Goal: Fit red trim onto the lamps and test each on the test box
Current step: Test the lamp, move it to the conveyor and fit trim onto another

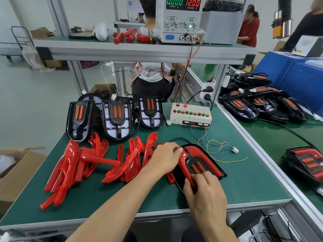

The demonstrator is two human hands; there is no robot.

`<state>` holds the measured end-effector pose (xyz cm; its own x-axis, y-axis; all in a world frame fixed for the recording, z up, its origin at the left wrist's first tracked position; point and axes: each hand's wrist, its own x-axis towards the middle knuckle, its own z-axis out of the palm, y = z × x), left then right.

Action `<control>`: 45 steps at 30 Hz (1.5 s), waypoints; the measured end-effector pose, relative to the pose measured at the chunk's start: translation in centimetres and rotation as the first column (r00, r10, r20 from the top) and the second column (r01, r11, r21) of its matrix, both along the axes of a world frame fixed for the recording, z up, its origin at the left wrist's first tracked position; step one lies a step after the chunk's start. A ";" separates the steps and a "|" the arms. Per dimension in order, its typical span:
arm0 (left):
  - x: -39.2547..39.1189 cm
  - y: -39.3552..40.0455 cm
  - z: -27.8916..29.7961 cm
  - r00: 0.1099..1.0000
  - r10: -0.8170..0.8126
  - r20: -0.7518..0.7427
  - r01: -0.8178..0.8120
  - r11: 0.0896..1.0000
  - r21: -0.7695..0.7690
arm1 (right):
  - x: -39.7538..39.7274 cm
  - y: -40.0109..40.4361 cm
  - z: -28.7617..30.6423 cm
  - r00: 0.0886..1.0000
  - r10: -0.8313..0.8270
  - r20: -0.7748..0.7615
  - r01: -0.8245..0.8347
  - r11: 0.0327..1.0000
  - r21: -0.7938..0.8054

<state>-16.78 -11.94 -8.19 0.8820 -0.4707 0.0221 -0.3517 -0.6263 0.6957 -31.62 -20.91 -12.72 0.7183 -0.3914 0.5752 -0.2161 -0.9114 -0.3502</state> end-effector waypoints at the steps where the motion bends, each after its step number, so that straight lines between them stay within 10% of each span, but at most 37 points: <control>1: 0.0 0.0 -0.1 1.000 0.002 0.004 -0.002 1.000 -0.002 | 0.0 0.0 0.0 1.000 0.002 0.000 -0.002 1.000 -0.002; 24: -0.2 -1.2 -0.9 0.999 0.000 -0.037 0.004 0.994 0.106 | -0.8 -1.4 -1.0 0.999 -0.022 0.027 0.025 0.995 -0.099; 39: 0.2 -1.4 0.6 0.797 -0.063 -0.601 -0.060 0.981 -0.183 | -3.7 -2.7 -1.4 0.986 -0.165 0.022 0.133 0.861 0.492; 45: -2.0 -0.9 1.0 0.754 -0.131 -0.644 -0.202 0.887 -0.416 | -3.9 -3.7 -1.6 0.984 0.026 0.179 -0.141 0.727 0.672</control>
